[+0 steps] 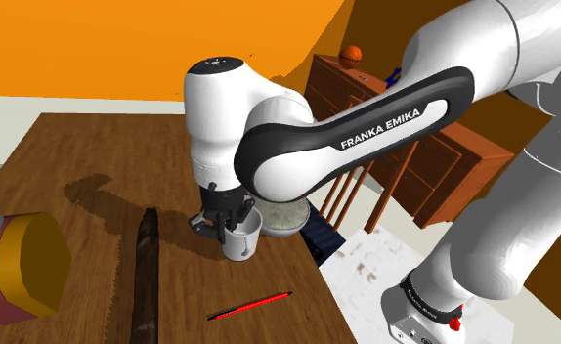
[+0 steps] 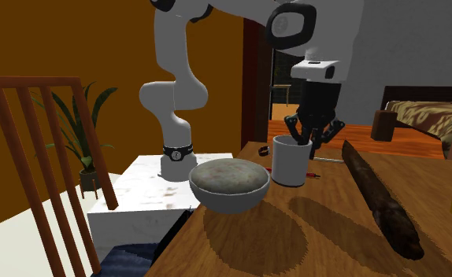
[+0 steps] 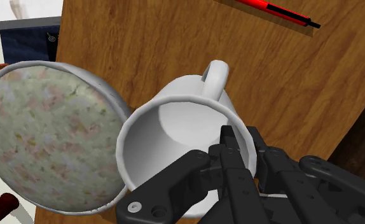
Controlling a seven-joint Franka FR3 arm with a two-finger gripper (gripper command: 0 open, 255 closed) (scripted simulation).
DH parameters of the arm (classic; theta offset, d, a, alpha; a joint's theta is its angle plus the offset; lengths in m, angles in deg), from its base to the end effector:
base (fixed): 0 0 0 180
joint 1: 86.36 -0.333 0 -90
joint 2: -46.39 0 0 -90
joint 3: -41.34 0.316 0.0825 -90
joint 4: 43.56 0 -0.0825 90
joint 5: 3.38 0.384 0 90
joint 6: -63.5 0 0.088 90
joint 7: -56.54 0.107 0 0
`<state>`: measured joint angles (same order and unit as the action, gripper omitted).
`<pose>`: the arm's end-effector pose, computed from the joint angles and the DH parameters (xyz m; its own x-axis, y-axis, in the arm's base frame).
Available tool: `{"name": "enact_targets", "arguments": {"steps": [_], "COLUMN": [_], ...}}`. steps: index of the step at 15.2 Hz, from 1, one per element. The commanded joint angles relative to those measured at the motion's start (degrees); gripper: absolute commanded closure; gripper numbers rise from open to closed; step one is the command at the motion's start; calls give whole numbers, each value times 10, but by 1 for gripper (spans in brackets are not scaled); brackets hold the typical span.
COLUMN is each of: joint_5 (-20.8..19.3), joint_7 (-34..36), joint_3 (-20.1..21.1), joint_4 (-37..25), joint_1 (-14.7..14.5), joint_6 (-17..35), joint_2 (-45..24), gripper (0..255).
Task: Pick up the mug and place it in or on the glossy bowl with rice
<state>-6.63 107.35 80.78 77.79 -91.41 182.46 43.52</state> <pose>0.3883 0.3745 0.3882 0.9959 -0.0814 -0.0386 -0.0785 -0.9943 0.0718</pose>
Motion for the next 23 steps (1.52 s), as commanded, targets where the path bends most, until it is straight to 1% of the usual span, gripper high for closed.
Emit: {"name": "enact_targets", "arguments": {"steps": [1, 12, 23], "joint_5": [8, 34, 44], "joint_7": [-5, -25, -35], "joint_3": [1, -3, -7], "joint_4": [-5, -59, -128], "joint_1": [1, 4, 6], "joint_6": [-13, -95, -178], "joint_2": [11, 47, 65], "gripper": [255, 255, 255]}}
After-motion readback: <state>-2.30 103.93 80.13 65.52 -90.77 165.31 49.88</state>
